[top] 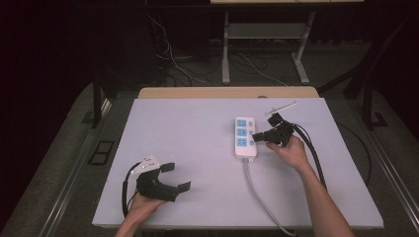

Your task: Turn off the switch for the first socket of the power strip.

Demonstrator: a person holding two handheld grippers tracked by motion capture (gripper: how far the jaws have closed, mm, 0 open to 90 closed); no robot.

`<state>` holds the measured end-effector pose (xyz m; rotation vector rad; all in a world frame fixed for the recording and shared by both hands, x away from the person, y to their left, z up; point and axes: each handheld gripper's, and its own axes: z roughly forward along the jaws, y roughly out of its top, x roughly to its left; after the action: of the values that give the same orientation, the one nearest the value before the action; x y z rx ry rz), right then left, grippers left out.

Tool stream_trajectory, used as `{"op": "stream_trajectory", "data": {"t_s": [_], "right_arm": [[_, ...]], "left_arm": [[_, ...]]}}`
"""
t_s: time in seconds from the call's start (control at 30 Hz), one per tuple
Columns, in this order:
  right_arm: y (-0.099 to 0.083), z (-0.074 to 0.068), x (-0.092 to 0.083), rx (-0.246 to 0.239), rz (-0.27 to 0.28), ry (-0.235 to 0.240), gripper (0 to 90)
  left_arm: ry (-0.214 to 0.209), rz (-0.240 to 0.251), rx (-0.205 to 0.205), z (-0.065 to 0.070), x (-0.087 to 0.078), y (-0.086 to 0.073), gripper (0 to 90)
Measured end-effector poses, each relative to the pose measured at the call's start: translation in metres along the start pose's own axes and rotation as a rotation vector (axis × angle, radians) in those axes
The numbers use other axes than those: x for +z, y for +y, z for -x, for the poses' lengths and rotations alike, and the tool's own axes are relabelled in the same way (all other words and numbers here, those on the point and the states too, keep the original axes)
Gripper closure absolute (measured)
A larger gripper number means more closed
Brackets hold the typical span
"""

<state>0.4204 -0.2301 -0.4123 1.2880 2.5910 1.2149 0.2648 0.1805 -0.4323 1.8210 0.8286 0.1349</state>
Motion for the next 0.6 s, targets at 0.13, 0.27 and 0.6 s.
{"op": "stream_trajectory", "data": {"t_s": [0.13,0.27,0.6], "right_arm": [[0.002,0.0,-0.01,0.006,0.042,0.002,90.0],[0.002,0.003,-0.02,0.019,0.063,-0.001,90.0],[-0.008,0.003,-0.04,0.036,0.086,-0.02,89.8]], "left_arm": [[0.002,-0.001,-0.001,0.0,0.0,0.0,0.0],[0.004,0.002,-0.002,0.0,-0.001,0.0,0.0],[0.002,0.002,0.001,0.001,0.0,0.0,0.0]]}}
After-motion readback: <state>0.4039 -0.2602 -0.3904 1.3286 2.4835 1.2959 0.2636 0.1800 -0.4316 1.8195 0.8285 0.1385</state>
